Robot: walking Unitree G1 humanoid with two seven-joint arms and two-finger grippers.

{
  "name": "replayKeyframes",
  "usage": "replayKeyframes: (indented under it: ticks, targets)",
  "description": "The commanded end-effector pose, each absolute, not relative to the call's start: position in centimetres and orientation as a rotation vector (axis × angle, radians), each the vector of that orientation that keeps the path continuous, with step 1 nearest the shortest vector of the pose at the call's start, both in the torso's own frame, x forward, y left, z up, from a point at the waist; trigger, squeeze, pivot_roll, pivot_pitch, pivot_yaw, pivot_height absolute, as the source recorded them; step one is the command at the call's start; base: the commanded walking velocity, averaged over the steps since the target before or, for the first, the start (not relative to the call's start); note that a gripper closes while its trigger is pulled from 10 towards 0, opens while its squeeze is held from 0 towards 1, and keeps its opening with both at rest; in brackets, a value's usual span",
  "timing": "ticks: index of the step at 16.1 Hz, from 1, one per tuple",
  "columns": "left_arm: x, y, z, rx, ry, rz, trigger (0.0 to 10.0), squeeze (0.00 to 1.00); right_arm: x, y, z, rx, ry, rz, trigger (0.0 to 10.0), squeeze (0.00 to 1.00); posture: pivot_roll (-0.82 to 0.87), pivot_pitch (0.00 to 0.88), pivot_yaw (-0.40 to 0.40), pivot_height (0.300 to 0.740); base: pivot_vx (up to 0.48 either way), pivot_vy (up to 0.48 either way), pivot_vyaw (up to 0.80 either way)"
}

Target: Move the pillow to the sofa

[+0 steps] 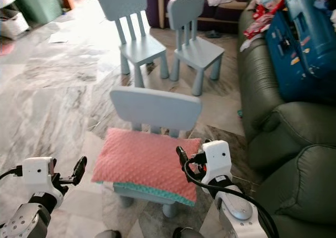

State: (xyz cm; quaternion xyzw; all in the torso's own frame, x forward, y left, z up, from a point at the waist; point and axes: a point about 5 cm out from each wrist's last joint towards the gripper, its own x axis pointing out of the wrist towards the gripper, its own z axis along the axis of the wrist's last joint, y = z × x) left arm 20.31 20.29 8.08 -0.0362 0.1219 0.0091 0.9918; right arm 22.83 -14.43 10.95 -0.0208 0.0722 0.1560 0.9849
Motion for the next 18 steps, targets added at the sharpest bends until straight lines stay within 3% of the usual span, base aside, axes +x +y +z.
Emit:
replayKeyframes:
  ticks: [1, 18]
  targets:
    - [20.06, 20.31, 7.83, -0.061, 0.262, 0.023, 10.0, 0.00, 22.62, -14.30, 11.32, -0.045, 0.132, 0.326, 10.0, 0.00, -0.07, 0.177, -0.010, 0.663, 0.000, 0.000, 0.42]
    - [20.28, 20.27, 7.83, -0.066, 0.256, 0.028, 10.0, 0.00, 22.91, -14.11, 11.45, -0.047, 0.125, 0.333, 10.0, 0.00, -0.07, 0.175, -0.014, 0.526, 0.000, 0.000, 0.42]
